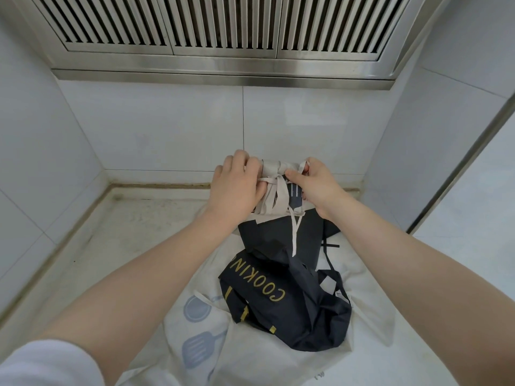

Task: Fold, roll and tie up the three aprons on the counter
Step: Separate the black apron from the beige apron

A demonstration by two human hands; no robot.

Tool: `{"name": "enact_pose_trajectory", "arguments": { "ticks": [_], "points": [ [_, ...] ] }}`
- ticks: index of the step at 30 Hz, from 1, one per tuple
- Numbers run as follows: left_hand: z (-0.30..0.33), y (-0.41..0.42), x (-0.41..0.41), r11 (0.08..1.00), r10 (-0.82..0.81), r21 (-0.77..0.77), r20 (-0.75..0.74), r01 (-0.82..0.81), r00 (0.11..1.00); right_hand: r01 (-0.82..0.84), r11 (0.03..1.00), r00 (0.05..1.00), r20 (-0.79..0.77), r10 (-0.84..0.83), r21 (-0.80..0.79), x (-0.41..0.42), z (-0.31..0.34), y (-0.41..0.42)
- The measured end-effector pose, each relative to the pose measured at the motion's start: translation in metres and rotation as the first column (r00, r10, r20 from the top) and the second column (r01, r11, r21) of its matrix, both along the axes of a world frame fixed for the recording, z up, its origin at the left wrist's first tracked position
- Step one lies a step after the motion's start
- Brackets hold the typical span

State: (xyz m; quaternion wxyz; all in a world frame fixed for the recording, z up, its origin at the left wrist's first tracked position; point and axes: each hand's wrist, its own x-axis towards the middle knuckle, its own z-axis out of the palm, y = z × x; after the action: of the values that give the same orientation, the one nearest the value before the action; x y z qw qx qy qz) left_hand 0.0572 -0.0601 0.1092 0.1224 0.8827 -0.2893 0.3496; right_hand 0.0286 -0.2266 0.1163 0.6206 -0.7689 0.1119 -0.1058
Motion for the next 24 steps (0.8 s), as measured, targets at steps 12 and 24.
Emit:
{"name": "enact_pose_trajectory", "arguments": {
  "ticks": [12,24],
  "points": [
    [0.006,0.002,-0.005,0.965,-0.257,-0.089,-0.136,0.247,0.957,0.016,0.989,0.999,0.033,-0.012,-0.145,-0.005,0.003,0.007],
    [0.029,0.003,-0.005,0.615,-0.683,-0.782,-0.590,-0.096,0.431,0.041,0.988,0.998,0.044,-0.035,-0.150,-0.011,0.004,-0.005]
  ]
}}
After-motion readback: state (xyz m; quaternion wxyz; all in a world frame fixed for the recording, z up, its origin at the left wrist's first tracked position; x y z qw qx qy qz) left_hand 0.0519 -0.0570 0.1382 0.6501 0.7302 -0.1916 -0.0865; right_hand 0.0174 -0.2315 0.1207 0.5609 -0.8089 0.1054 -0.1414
